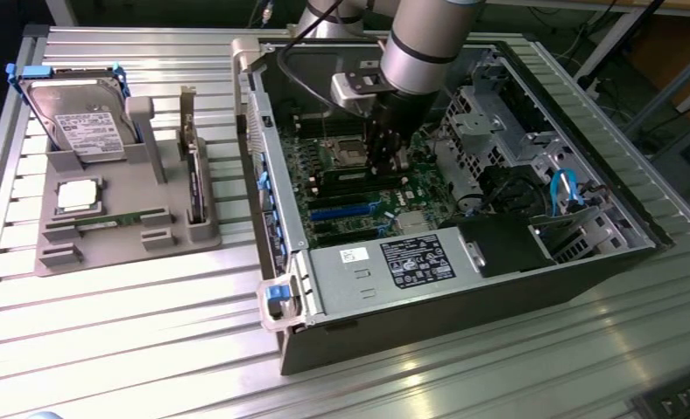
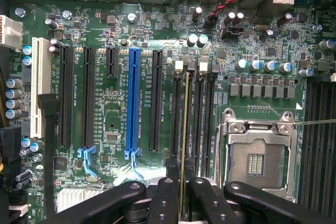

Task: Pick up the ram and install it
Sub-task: 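Insert the ram into the slot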

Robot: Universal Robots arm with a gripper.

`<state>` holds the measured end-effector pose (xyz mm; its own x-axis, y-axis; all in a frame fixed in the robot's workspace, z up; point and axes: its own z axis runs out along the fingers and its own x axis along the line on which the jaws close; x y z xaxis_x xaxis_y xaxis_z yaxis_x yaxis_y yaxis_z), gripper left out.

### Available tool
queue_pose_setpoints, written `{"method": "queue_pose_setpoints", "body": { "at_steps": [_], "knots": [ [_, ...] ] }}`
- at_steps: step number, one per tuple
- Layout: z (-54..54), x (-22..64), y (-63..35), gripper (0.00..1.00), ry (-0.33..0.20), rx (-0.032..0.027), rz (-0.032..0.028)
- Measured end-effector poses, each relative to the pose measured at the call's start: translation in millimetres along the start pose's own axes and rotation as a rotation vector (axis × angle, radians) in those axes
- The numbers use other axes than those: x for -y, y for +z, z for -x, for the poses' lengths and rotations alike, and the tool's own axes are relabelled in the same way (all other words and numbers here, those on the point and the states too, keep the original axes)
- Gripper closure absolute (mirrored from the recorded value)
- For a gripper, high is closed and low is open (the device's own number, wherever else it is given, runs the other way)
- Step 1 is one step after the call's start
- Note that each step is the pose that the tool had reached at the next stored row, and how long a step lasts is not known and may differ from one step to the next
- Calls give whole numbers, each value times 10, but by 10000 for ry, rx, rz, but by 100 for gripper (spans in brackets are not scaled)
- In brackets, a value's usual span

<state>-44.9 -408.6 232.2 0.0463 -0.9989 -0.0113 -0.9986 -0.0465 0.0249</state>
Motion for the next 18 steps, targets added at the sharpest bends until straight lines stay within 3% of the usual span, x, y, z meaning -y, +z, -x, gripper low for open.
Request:
{"method": "queue_pose_setpoints", "body": {
  "at_steps": [10,18],
  "knots": [
    [-6,-6,15,86,-1,2,-2],
    [-4,-35,16,86,-25,-1,-48]
  ]
}}
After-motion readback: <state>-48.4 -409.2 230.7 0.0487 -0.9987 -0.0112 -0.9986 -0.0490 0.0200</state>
